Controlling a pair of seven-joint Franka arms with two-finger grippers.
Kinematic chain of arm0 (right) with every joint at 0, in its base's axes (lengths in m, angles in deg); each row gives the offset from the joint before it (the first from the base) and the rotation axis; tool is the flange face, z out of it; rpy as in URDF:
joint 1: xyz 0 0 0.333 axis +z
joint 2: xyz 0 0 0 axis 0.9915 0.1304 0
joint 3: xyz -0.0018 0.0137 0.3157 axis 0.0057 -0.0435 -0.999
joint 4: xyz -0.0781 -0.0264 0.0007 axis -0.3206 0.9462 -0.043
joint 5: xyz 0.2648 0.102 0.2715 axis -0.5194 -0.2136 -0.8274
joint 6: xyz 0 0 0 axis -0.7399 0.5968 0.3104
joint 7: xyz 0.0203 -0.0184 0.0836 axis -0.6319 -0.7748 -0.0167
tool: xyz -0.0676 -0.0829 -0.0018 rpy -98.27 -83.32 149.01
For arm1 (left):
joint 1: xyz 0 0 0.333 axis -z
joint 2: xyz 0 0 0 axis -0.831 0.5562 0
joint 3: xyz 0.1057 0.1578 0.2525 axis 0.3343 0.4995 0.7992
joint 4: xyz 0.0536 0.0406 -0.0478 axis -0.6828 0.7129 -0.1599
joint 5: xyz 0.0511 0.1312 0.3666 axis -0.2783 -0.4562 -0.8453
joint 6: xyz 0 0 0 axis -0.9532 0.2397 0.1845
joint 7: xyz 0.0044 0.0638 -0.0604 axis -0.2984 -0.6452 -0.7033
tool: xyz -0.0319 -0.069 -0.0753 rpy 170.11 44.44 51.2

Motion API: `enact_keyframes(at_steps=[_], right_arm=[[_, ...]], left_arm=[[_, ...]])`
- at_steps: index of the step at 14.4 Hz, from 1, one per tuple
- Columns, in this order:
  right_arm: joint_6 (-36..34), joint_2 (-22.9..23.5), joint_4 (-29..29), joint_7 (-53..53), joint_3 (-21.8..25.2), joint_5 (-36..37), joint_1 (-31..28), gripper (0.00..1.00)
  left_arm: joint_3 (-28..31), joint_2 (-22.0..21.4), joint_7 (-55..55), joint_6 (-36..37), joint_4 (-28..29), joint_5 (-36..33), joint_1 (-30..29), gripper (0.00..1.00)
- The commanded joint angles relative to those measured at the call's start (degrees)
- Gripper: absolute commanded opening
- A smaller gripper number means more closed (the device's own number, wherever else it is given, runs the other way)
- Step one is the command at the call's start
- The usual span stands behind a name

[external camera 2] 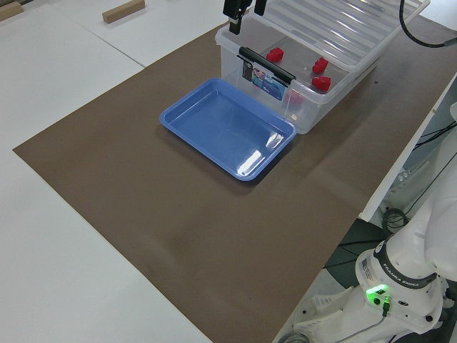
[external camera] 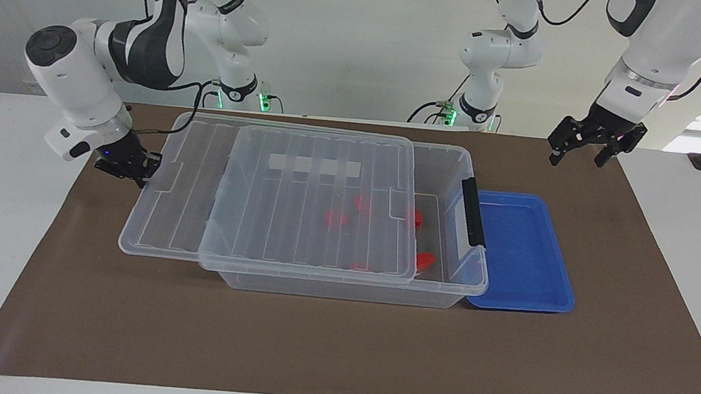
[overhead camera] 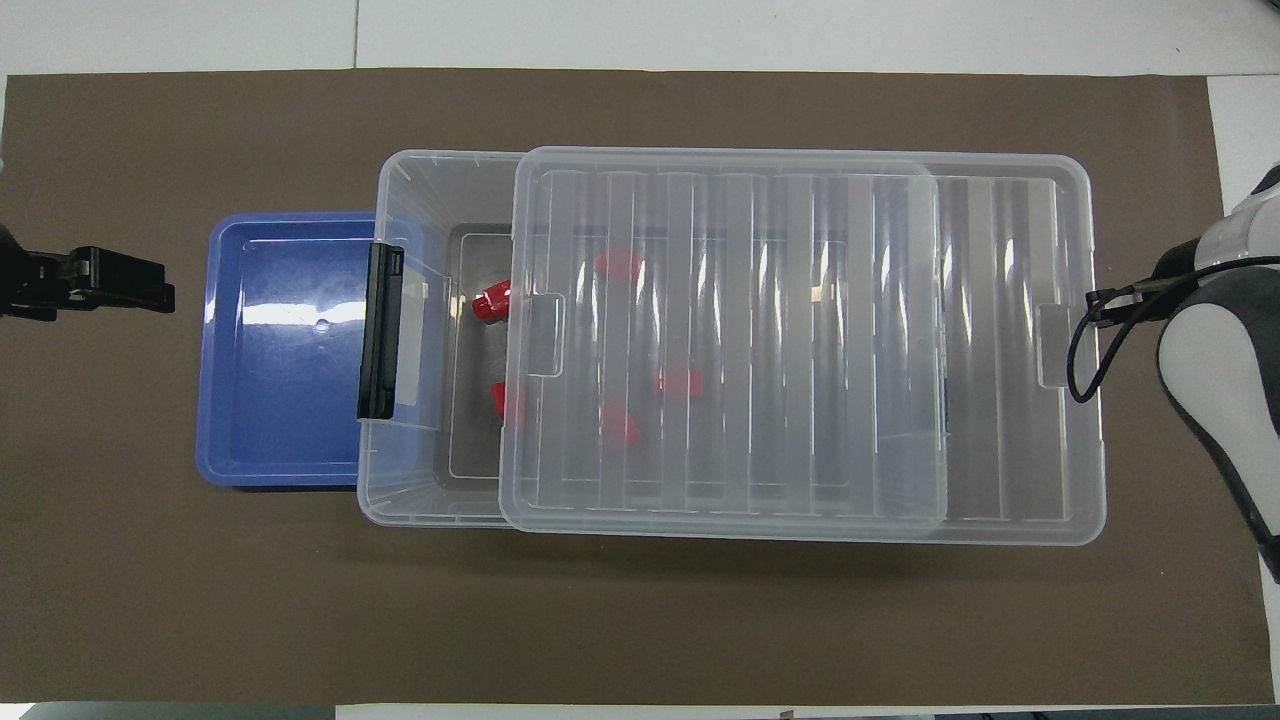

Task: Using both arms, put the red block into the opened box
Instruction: 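Push the clear lid back over the box with the right gripper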

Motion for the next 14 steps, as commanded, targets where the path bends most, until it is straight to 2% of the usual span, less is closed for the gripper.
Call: enact_keyframes(at_steps=[1,14], right_arm=[[4.07,-2.64,-4.99,1.73,-0.15,-1.28,0.99,0.0],[5.4,-2.02,-5.08,8.68,-0.68,-1.28,5.47,0.0]], left_arm=[[3.88,-0.97,0.02,2.2,-0.52,-0.62,5.02,1.0],[5.39,-1.59,0.02,4.66,0.0,-0.62,5.92,1.0]])
